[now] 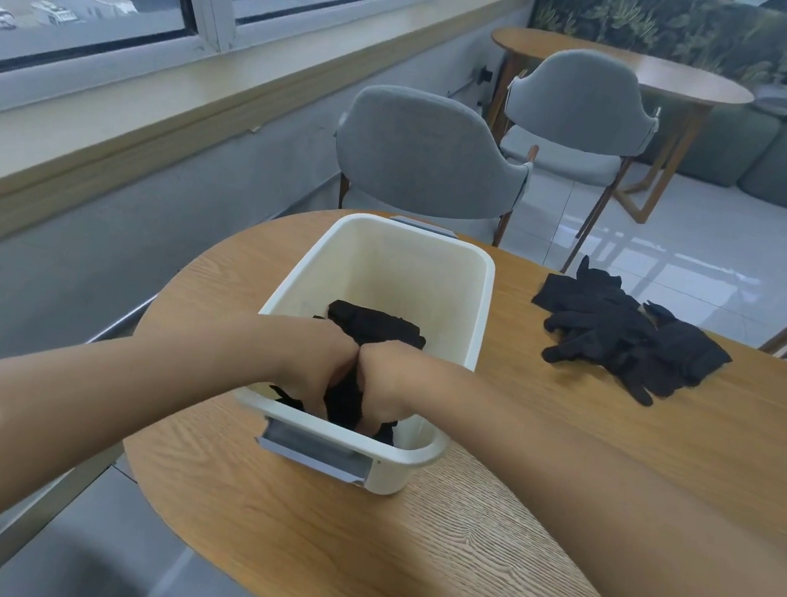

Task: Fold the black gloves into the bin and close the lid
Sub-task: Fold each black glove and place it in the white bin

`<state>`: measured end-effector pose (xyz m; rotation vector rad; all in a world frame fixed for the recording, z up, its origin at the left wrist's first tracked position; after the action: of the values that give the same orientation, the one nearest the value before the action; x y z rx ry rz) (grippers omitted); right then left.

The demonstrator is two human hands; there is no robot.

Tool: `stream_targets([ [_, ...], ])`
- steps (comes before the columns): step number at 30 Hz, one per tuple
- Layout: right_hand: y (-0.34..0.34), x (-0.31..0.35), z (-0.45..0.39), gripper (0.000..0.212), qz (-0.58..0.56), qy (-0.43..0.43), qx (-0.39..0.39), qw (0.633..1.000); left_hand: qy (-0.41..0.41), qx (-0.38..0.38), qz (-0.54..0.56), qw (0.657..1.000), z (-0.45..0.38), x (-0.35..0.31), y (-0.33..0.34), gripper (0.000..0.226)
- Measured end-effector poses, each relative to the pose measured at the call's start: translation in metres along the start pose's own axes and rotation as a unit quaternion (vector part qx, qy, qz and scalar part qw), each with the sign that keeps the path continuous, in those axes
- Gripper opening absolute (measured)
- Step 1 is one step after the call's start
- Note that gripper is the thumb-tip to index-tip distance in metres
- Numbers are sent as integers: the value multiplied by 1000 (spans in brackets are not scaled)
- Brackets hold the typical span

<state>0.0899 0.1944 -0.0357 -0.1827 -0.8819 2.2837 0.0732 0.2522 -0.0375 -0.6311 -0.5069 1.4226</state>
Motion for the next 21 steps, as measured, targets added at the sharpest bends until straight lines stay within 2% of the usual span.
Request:
stream_targets([
  [3, 4, 2, 2, 47, 15, 19, -11, 1000, 6, -37, 1, 999, -2, 0, 4, 28],
  [6, 4, 2, 5, 57, 10, 25, -23, 999, 5, -43, -2, 999, 0, 0, 5, 35],
  [12, -10, 1, 29, 38, 20, 8, -51, 998, -23, -27, -20, 999, 12, -1, -2, 38],
  [16, -33, -15, 66, 41, -45, -28, -131, 990, -39, -48, 5, 998, 37, -1, -25, 40],
  [21, -53, -55, 109, 26, -125, -47, -241, 961, -34, -93, 35, 994, 66, -12, -58, 42],
])
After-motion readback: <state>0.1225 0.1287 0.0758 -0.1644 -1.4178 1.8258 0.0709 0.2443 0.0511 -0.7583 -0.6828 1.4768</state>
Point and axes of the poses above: each hand's wrist, its own z-axis away from the middle knuckle, its own y-axis out of the palm, x = y × z, the point moved 8 cm from there along -z, towards the middle knuckle, and after that the axes turned 15 degrees about x, right-handed, at the moved point
